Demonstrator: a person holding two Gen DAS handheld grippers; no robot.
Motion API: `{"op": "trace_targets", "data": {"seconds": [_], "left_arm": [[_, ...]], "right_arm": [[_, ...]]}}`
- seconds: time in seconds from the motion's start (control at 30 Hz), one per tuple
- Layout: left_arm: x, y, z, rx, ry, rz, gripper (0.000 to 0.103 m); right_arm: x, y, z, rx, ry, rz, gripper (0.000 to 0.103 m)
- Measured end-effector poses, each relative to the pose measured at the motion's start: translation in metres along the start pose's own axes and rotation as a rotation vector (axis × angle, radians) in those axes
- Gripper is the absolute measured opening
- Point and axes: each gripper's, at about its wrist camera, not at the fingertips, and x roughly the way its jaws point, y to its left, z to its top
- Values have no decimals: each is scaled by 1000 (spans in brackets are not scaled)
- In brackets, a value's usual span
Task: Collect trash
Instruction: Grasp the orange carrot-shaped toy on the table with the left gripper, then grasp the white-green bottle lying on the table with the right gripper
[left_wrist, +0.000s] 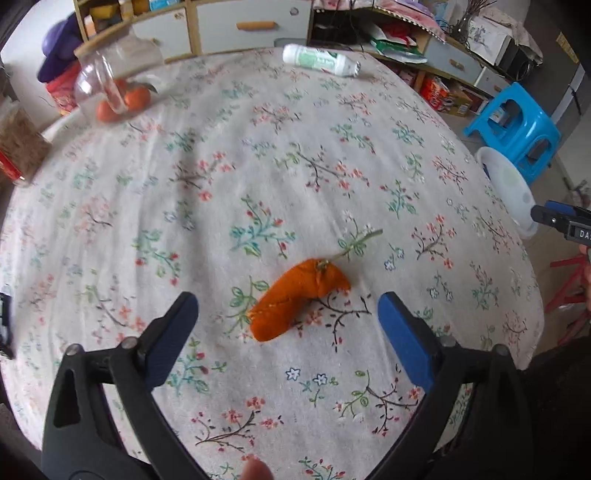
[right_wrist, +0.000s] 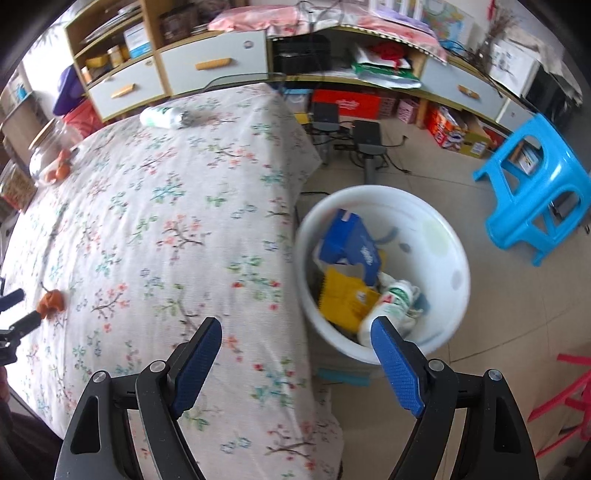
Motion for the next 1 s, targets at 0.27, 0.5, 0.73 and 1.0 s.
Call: {"op": "trace_targets", "data": {"seconds": [0.27, 0.5, 0.73, 1.0], "left_arm": [[18, -1, -2, 61, 34, -7, 45], [14, -1, 8, 46, 3, -44, 17], [-8, 29, 31, -123, -61, -4, 16], [-27, 68, 52, -264, -156, 27, 16]], "right_arm": [[2, 24, 8, -26, 0, 9, 84], [7, 41, 21, -16, 3, 22, 84], [15, 70, 54, -22, -12, 34, 84], [49, 122, 130, -122, -78, 44, 84]]}}
